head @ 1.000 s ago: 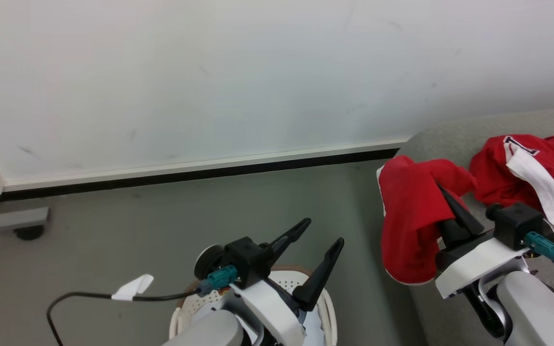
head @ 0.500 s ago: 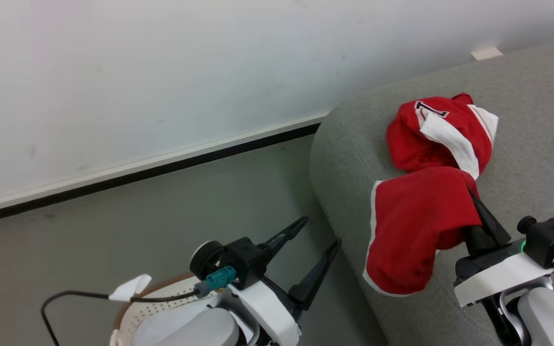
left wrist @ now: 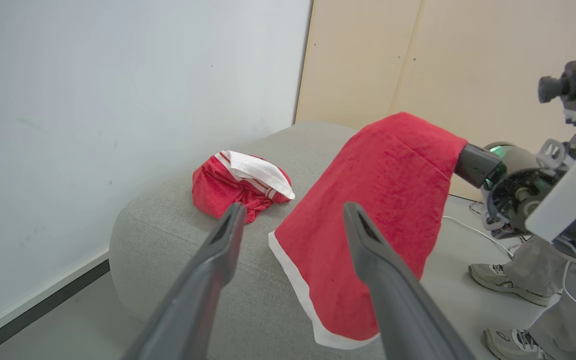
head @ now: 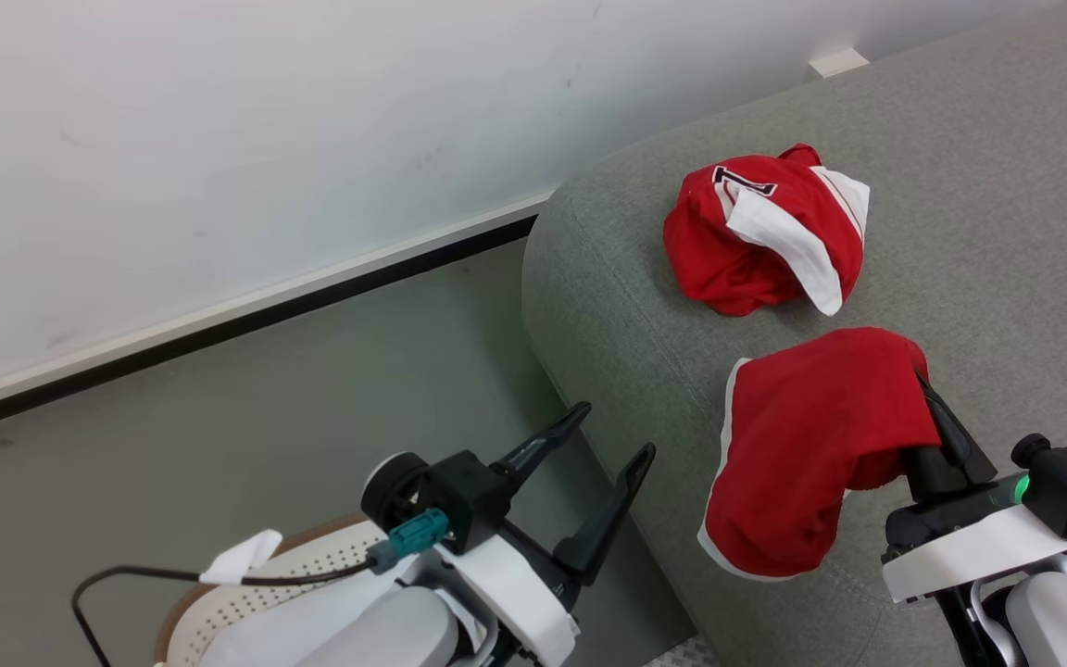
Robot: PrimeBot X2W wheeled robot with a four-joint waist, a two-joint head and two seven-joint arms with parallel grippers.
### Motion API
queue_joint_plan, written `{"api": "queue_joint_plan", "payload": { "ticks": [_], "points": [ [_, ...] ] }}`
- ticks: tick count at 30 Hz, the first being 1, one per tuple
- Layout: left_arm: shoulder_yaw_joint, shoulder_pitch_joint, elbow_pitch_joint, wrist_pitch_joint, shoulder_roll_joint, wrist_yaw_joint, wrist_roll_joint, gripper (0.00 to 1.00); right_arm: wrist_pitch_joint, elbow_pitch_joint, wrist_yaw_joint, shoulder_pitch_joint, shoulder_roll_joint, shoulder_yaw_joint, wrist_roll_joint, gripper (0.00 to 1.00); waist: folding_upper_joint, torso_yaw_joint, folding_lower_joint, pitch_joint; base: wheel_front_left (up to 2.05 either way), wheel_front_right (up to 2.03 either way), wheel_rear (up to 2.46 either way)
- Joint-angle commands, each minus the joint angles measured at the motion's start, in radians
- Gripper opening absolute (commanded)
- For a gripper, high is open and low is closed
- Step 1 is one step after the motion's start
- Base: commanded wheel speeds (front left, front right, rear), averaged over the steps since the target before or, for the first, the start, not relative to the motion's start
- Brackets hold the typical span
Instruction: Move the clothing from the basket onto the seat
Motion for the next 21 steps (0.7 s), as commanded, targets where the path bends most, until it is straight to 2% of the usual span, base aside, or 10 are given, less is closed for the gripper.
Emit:
{"api": "queue_joint_plan", "payload": {
  "ticks": [1,12,15,21],
  "points": [
    [0.006,0.011,0.004,0.000,0.001,-0.002,0.011,1.00,-0.003,-0.005,-0.002,0.013,0.001,-0.006,-0.001,0.00,0.0000,-0.001,0.0000,0.002,0.00,0.00,0.00],
    [0.027,-0.005,0.006,-0.001,-0.004,-0.025,0.068,1.00,-0.003,-0.017,-0.002,-0.044,-0.003,-0.088,0.000,0.00,0.0000,0.024,0.0000,0.046,0.00,0.00,0.00],
    [0.033,-0.011,0.005,-0.001,0.003,-0.032,0.076,1.00,-0.003,-0.022,-0.002,-0.083,-0.009,-0.131,0.040,0.00,0.0000,0.035,0.0000,0.073,0.00,0.00,0.00],
    [0.037,-0.035,0.004,-0.001,0.017,-0.041,0.096,1.00,0.024,-0.008,-0.002,-0.212,-0.091,-0.205,0.091,0.00,0.0000,0.065,0.0000,0.144,0.00,0.00,0.00]
  ]
}}
